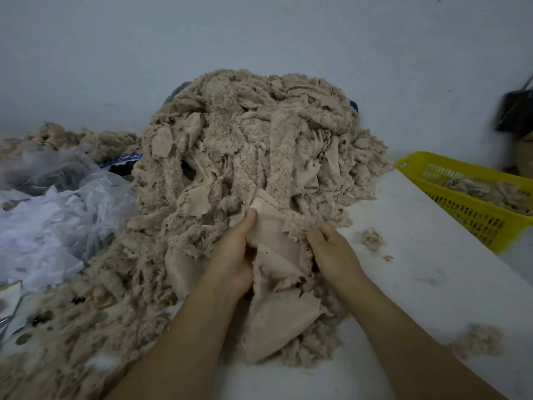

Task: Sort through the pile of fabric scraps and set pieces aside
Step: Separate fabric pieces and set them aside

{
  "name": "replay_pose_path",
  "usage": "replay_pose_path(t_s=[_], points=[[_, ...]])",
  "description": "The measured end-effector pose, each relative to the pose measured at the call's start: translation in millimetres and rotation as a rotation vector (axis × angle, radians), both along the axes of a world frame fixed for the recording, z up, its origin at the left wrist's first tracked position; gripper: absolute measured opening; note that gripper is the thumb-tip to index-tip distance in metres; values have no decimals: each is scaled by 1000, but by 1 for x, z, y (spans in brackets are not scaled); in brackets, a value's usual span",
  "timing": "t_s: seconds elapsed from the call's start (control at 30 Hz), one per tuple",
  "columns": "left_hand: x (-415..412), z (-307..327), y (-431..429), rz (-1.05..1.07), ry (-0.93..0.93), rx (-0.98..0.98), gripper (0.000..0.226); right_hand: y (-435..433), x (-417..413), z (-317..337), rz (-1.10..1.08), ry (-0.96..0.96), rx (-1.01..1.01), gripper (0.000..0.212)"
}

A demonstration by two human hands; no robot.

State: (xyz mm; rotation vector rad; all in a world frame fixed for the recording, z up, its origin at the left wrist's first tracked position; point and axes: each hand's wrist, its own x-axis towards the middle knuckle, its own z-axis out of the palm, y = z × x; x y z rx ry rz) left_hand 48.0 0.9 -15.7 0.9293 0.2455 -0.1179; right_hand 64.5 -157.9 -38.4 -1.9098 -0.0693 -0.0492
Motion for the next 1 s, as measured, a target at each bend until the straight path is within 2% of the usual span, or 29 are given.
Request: replay_pose_path(t_s=[0.07, 0.13, 0.2, 0.27, 0.47, 0.57, 0.63, 0.73, 0.83, 0.93, 1.0], points=[[-1, -1, -3, 6, -100, 68, 30, -1, 0, 3, -52, -108, 88, 7], [-6, -2, -10, -36, -167, 180, 27, 1, -1, 3, -5, -210, 112, 21], [-9, -4, -14, -95, -202, 234, 30, 6, -3, 3, 36, -247, -30, 28], [-12, -3, -15, -138, -222, 198, 32, 9, -4, 1, 24, -253, -130, 29], [-6, 0, -9, -10, -79, 124, 34, -6, 5, 0, -162, -56, 218, 39], [-5, 1, -6, 24, -17, 92, 31, -8, 9, 0, -235, 88, 363, 33], [-6, 2, -6, 14, -32, 91, 32, -8, 10, -2, -155, 123, 364, 30], [-8, 2, -9, -58, -118, 138, 34, -3, 4, 0, 84, 188, 454, 40], [-12, 2, -16, -125, -201, 306, 43, 5, -3, 5, 175, 208, 425, 60], [-17, -1, -23, -222, -258, 493, 53, 2, -1, 5, 93, 147, 396, 38], [-18, -4, -24, -276, -277, 544, 37, 0, 1, 3, 87, 93, 410, 20]])
